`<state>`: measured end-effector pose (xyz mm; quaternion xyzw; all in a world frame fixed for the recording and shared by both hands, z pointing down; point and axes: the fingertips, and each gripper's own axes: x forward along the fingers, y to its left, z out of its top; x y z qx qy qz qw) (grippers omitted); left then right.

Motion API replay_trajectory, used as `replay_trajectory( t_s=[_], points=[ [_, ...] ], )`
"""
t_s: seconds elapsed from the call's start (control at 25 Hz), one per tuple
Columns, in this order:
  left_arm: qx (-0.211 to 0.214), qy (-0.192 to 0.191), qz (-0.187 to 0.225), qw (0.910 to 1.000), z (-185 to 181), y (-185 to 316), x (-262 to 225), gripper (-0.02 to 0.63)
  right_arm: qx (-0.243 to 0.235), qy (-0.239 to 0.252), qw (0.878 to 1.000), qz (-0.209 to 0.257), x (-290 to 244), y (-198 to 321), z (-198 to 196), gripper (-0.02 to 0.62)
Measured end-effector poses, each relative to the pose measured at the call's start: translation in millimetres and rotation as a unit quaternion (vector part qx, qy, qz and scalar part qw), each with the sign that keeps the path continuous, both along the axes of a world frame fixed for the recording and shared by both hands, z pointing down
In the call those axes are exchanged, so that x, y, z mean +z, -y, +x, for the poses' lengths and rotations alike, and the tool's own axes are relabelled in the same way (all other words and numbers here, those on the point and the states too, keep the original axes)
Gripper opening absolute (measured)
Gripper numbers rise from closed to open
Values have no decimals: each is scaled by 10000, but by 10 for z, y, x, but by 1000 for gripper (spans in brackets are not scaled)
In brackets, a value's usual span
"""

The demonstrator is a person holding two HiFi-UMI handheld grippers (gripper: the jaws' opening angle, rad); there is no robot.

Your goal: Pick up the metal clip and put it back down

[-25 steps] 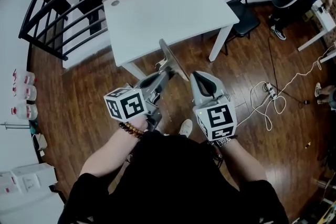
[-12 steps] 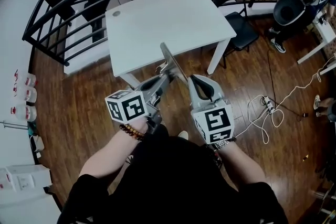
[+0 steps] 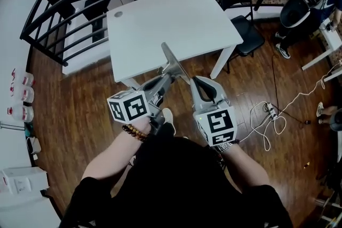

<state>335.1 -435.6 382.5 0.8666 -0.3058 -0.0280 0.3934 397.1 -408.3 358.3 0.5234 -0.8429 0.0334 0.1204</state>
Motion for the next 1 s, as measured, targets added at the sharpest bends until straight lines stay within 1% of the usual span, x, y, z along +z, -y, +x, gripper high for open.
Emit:
replay_trajectory(
  t_s=[0.2,0.4,0.68,0.84,1.0],
  points=[
    [-40,-259,-201,9995,-19,383,81,22,2,-134,9999,-44,38,379,-19,-8],
    [-111,-598,-568,9965,-80,927,211,23,25,-240,9996,-162,137,893,-69,-8],
    [-74,-871,-952,9916,-168,1708,298,23,99,-333,9991,-261,139,1696,-191,-8],
    [-30,-951,-1161,9887,-200,2014,345,23,121,-339,9990,-263,117,2010,-285,-8],
    [-122,-1055,-1345,9852,-307,2282,394,23,70,-386,9987,-334,143,2239,-384,-8]
  ],
)
